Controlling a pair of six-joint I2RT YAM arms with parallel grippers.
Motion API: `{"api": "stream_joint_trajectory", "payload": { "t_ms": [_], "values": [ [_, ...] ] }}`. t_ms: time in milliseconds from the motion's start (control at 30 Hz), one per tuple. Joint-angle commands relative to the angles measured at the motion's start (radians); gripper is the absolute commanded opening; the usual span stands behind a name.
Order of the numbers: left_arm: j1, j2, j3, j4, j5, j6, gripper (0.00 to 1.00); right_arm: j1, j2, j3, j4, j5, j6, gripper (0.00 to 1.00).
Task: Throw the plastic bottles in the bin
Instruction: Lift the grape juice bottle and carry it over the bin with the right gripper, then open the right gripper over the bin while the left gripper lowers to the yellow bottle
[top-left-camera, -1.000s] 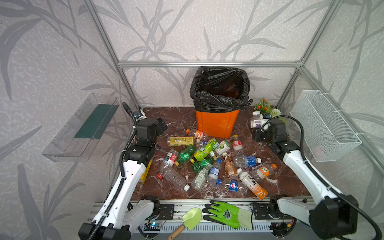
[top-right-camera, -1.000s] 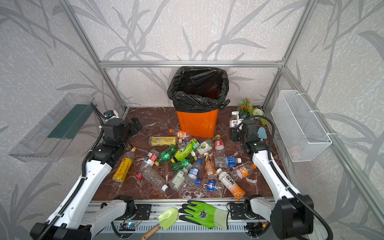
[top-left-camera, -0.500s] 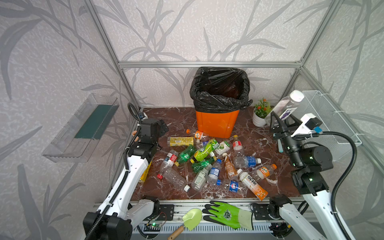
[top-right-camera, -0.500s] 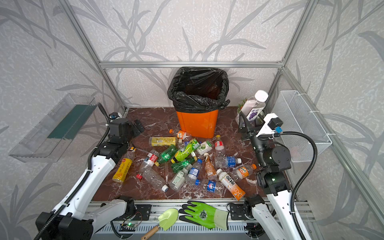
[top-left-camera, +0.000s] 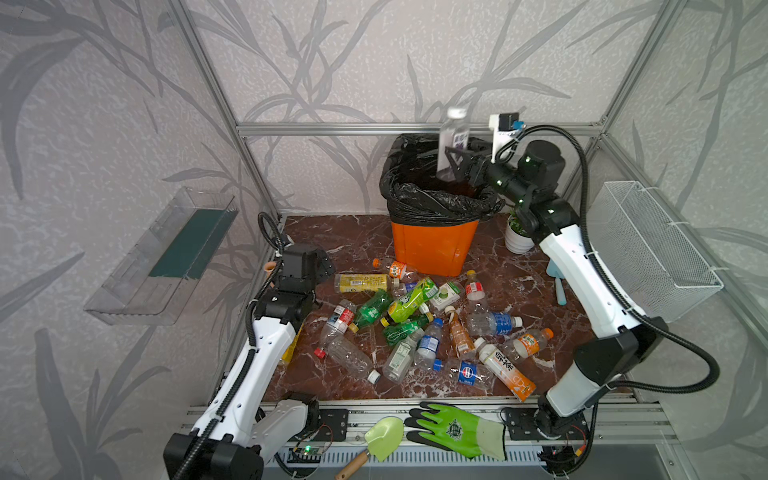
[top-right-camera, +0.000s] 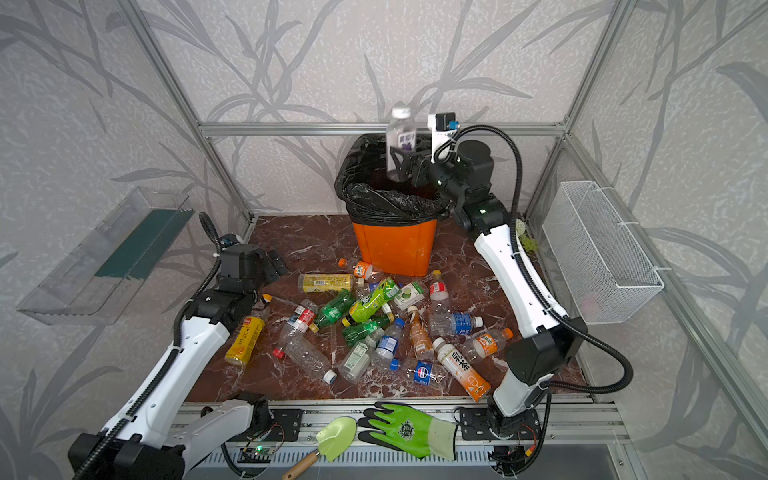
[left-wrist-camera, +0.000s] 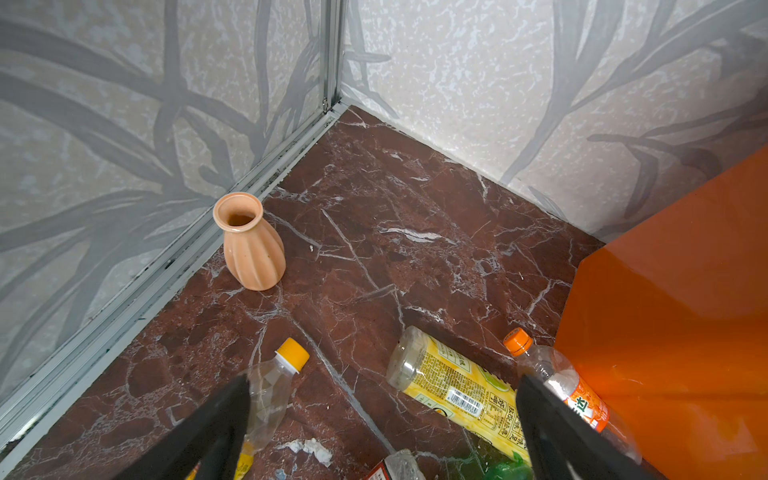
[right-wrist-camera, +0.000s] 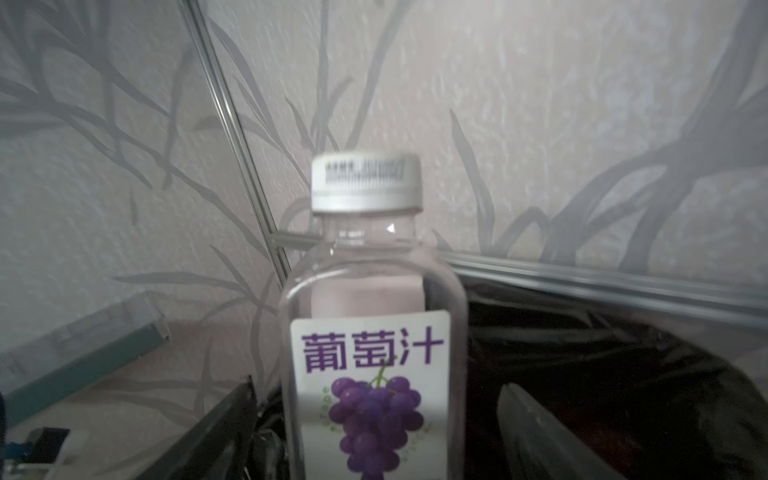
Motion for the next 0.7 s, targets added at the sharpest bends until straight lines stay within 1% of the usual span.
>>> {"api": "stream_joint_trajectory", "payload": {
  "t_ms": [0,67,133,233,300,367,467,533,667],
  "values": [
    [0.006,-0.038,-0.006,-0.03,-0.04,0.028,0.99,-0.029,-0.103,0.017,-0.07,0.06,-0.042,0.99],
    [0.005,-0.055,-0.012,-0.031,-0.047,0.035,0.99,-0.031,-0.16,-0.028,-0.03,0.095,-0.056,0.99],
    [0.006,-0.076,-0.017,-0.038,-0.057,0.043,0.99,-0.031,-0.234,-0.112,0.041,0.109,-0.058,0.99],
    [0.005,-0.101,-0.024,-0.072,-0.09,0.045,0.99,-0.031,-0.334,-0.225,0.093,0.133,-0.069,0.99],
    [0.005,-0.117,-0.027,-0.117,-0.113,0.046,0.99,-0.031,-0.419,-0.334,0.136,0.155,-0.086,0.99],
    [0.005,-0.124,-0.038,-0.161,-0.111,0.084,0.99,-0.031,-0.496,-0.445,0.175,0.183,-0.103,0.99],
    [0.005,-0.127,-0.061,-0.277,-0.156,0.027,0.99,-0.037,-0.606,-0.631,0.206,0.24,-0.116,0.99],
    [0.006,-0.126,-0.09,-0.329,-0.161,0.002,0.99,-0.057,-0.661,-0.738,0.2,0.264,-0.1,0.99],
    [0.014,-0.098,-0.144,-0.369,-0.131,-0.002,0.99,-0.156,-0.736,-0.896,0.151,0.269,-0.007,0.99]
  ]
}}
